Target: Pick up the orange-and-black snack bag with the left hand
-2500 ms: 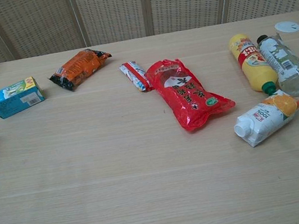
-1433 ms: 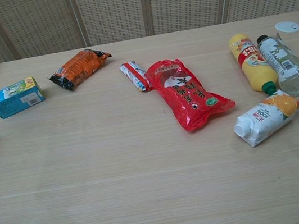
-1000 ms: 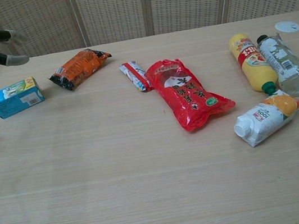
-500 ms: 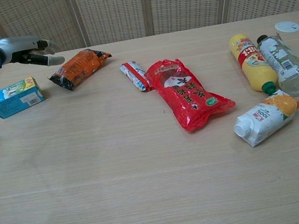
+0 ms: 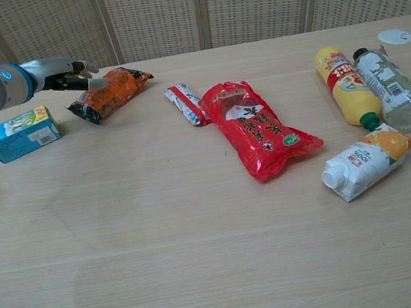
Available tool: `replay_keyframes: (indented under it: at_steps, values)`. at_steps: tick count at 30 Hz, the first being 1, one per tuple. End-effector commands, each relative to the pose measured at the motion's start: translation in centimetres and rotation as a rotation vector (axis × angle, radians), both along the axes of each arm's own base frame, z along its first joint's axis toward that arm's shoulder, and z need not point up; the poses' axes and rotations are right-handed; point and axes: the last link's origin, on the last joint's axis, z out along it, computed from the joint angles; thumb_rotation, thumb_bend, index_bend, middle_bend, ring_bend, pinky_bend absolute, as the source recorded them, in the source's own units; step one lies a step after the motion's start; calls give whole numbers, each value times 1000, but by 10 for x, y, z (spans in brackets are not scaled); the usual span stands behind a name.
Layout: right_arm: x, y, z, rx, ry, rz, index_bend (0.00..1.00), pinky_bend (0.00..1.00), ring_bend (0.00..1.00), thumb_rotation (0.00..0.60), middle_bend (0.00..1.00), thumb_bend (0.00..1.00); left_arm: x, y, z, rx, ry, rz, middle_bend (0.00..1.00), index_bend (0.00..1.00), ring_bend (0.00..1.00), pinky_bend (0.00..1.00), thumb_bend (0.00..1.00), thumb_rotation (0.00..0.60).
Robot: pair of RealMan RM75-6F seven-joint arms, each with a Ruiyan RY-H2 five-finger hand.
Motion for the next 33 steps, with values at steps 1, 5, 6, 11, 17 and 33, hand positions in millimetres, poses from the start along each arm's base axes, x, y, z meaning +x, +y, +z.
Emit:
replay_keyframes:
  at_steps: [1,5,6,11,17,33]
  values:
    - [-1,1,2,-7,-2,-3,0,34,0,144,62,323,3,2,-11,-21,-4,12,0,0,0,0,369,183]
    - [-3,4,4,-12,-6,-12,0,35,0,144,62,324,1,3,-16,-24,-13,37,0,0,0,0,370,185]
    - [-4,4,4,-13,-4,-15,0,35,0,145,62,324,0,3,-18,-28,-15,47,0,0,0,0,369,186]
    - [-8,6,4,-17,-13,-30,0,34,0,147,62,324,-3,1,-27,-50,-18,79,0,0,0,0,369,185]
    - [-8,4,2,-11,-10,-27,0,34,0,146,63,323,-7,-3,-33,-95,-38,113,0,0,0,0,369,183]
    - [2,4,2,-23,-13,19,0,33,0,144,62,324,26,-63,-9,-398,-191,13,0,0,0,0,368,185]
